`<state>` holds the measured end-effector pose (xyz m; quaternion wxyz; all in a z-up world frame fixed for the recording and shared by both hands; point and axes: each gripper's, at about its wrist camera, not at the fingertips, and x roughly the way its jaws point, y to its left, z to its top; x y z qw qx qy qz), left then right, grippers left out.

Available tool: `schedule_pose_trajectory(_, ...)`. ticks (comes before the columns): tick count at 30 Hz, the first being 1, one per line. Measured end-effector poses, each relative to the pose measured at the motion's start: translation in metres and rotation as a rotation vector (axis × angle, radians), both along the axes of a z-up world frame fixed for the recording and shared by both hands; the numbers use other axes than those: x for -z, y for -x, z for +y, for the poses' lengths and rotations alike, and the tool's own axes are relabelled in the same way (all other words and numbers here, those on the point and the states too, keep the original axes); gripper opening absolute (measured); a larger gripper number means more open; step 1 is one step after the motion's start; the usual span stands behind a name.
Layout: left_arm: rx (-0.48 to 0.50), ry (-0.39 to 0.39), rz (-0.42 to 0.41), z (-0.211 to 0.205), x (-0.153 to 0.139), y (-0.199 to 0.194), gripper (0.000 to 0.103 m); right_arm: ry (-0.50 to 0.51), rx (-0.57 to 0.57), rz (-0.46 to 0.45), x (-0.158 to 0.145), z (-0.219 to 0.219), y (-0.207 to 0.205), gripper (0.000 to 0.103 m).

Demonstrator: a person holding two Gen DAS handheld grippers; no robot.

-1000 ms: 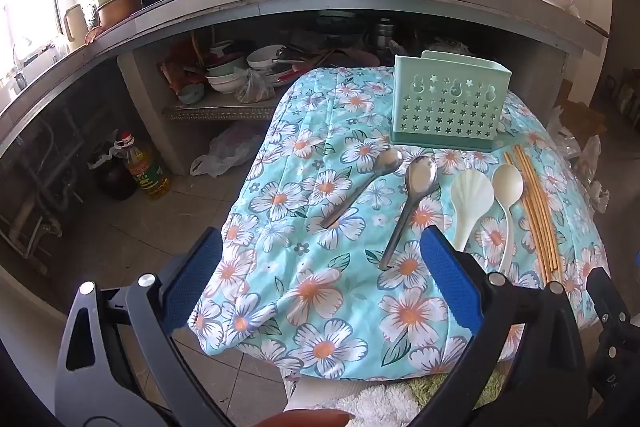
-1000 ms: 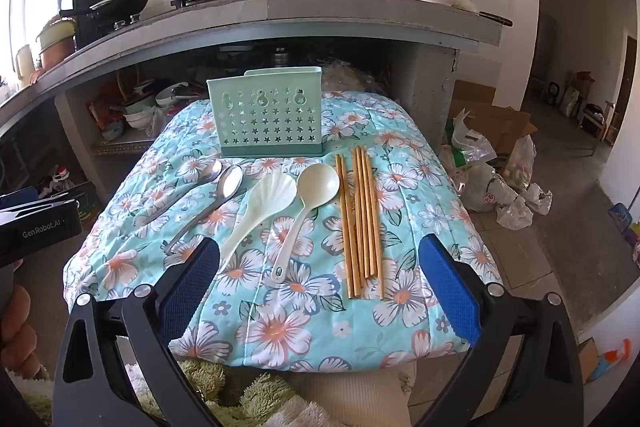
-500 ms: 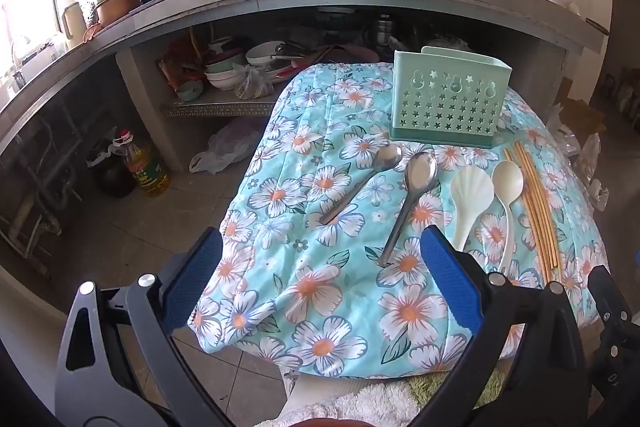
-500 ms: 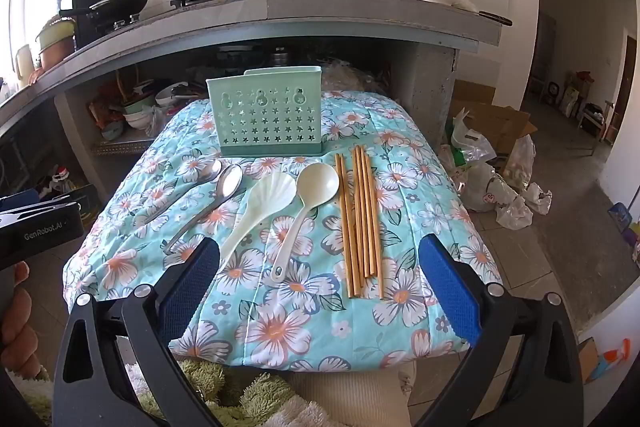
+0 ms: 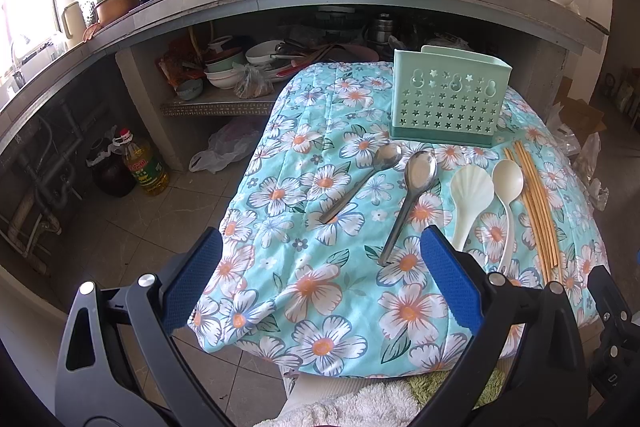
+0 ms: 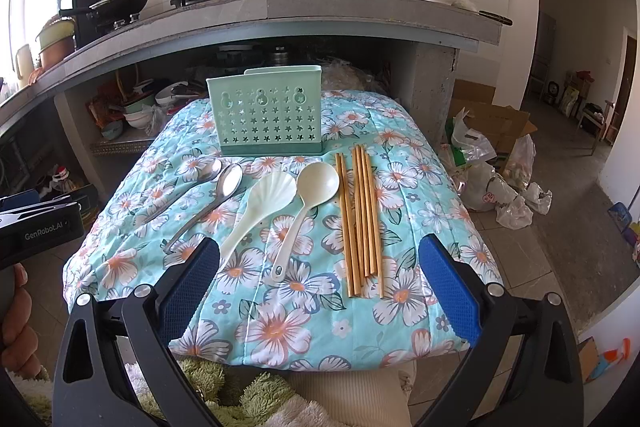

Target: Organize utensils

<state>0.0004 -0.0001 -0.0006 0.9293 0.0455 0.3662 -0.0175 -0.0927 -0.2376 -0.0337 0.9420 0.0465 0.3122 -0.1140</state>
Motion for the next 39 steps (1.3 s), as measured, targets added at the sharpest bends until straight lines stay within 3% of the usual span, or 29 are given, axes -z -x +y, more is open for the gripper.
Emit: schedule_pose_trajectory(39,-0.002,0.0,0.006,0.0001,0.0,-0.0002,0.096,0.005,0.0,-0.006,-0.0018,0.0001,-0.0016,0.097)
